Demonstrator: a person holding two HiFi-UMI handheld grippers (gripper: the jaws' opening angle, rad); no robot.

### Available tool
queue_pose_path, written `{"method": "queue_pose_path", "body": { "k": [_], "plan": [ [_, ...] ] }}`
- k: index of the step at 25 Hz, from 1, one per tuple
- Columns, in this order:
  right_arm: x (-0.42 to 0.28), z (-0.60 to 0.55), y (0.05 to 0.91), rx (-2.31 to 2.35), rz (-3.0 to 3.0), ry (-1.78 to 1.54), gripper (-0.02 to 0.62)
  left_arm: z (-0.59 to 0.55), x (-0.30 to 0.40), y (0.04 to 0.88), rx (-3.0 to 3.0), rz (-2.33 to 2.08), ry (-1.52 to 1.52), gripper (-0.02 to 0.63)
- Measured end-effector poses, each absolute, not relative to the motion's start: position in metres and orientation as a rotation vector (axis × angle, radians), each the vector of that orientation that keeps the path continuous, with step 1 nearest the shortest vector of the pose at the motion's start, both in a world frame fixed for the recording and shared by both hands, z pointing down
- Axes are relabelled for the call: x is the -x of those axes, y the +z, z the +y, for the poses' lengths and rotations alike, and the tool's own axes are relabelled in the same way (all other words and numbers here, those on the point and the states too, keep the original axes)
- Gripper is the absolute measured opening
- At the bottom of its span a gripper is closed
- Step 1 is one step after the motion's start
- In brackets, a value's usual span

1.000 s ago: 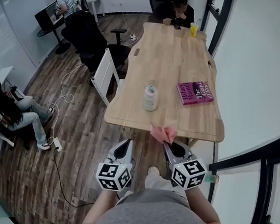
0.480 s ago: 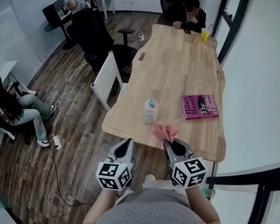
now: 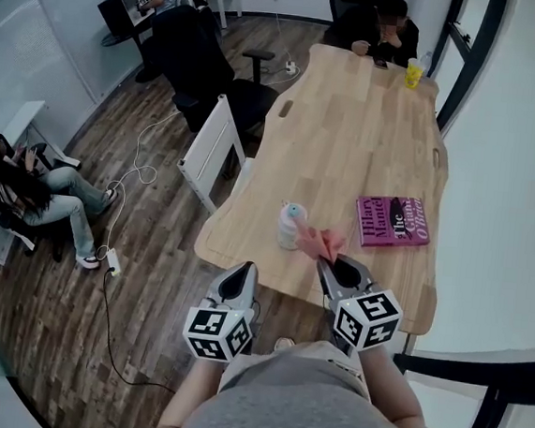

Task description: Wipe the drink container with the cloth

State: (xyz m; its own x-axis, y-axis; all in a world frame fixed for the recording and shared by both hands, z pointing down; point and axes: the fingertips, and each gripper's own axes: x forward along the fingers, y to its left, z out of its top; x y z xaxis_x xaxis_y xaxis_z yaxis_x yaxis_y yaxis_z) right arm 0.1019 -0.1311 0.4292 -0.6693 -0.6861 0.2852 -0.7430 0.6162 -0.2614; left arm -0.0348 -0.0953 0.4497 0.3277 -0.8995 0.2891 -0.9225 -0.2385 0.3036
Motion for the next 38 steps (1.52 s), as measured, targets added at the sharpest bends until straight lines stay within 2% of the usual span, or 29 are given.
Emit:
{"method": "queue_pose_path", "body": {
  "k": [22, 38],
  "plan": [
    [-0.082, -0.245, 0.469, -1.112, -2.554, 0.609, 0.026, -0.144, 0.046, 0.47, -2.166, -1.575, 0.128, 0.003],
    [-0.069, -0.279, 0.518, -0.995, -2.421, 0.621, 0.026, -0.194, 0.052, 0.483, -2.157, -1.532, 0.13, 0.003]
  ]
}}
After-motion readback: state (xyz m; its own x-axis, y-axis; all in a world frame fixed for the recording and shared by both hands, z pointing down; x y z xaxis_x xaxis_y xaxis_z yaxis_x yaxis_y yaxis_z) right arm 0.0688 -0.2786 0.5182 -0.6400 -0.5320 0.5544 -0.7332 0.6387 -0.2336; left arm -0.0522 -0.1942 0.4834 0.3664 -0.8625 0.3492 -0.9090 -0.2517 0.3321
